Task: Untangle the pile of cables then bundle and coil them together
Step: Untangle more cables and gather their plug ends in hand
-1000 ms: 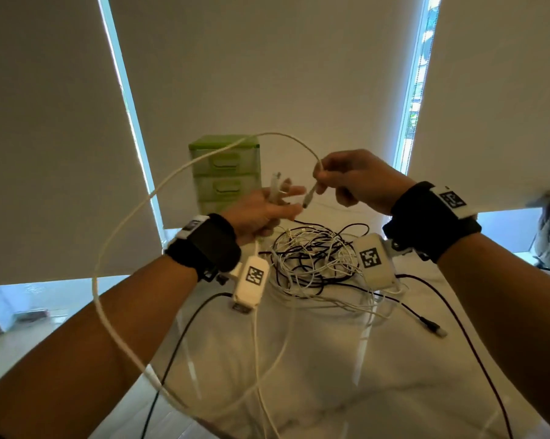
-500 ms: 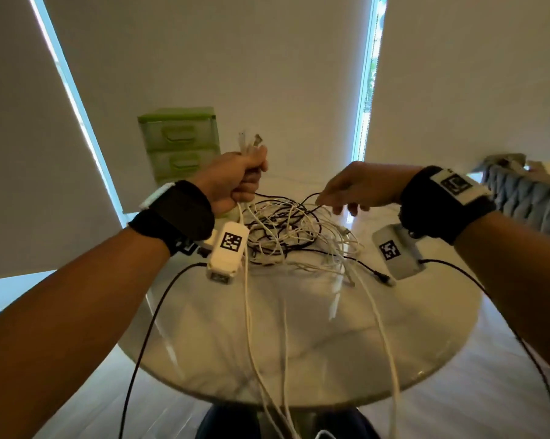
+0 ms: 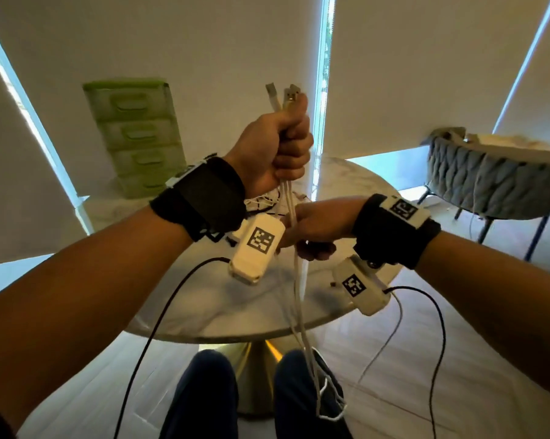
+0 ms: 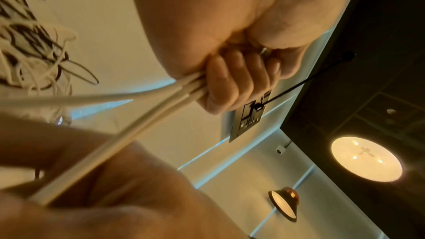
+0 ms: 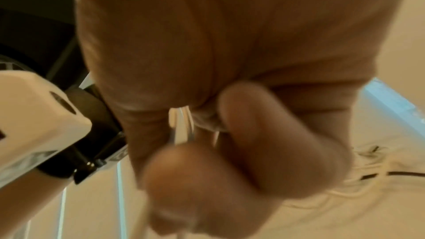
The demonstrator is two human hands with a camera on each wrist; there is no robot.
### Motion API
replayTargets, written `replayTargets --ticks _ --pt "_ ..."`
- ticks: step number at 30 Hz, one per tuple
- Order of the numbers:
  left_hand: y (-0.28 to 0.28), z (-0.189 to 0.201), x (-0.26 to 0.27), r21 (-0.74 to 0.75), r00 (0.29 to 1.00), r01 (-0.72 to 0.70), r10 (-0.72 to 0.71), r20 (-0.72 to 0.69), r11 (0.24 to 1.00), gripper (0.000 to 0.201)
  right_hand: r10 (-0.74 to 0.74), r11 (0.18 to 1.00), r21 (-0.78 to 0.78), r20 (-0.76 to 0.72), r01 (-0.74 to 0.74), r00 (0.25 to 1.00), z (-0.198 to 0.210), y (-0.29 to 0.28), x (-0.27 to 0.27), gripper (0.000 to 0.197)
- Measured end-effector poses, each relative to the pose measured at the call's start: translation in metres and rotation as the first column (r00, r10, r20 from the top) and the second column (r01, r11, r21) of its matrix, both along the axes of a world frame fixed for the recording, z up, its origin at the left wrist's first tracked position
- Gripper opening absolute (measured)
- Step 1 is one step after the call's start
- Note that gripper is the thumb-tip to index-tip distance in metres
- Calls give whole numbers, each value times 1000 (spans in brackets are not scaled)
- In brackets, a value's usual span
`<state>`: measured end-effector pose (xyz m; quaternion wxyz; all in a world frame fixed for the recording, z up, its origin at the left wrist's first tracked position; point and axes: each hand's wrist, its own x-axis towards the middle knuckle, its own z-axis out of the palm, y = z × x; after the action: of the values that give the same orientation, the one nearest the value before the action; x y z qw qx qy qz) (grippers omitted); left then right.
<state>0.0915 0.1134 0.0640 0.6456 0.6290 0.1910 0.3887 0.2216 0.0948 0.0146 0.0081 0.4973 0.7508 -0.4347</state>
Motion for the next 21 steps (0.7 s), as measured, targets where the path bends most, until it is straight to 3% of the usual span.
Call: replayTargets --ticks 2,4,9,13,15,18,21 --pt "-11 -7 17 8 1000 -6 7 -16 1000 52 -28 999 24 -96 30 995 -9 -13 12 15" --pt "-20 -14 36 25 999 -1 2 -37 1000 50 -73 996 30 -158 78 985 -19 -24 25 17" --pt "-41 -29 81 27 984 93 -87 -153 995 56 -233 970 59 -64 237 970 -46 -40 65 42" --pt "-66 -41 110 46 958 174 -158 -238 984 59 -354 935 6 -24 354 935 -76 -61 105 40" --pt "-77 -44 121 43 941 233 -214 -263 971 55 -443 895 -34 66 445 894 -98 -68 127 36" --pt "-84 -46 133 80 870 322 -261 -419 943 52 -584 798 -64 167 600 794 -129 -75 164 34" --pt "-84 -50 141 79 814 331 -242 -528 940 56 -759 644 -79 66 761 648 -146 -80 192 31"
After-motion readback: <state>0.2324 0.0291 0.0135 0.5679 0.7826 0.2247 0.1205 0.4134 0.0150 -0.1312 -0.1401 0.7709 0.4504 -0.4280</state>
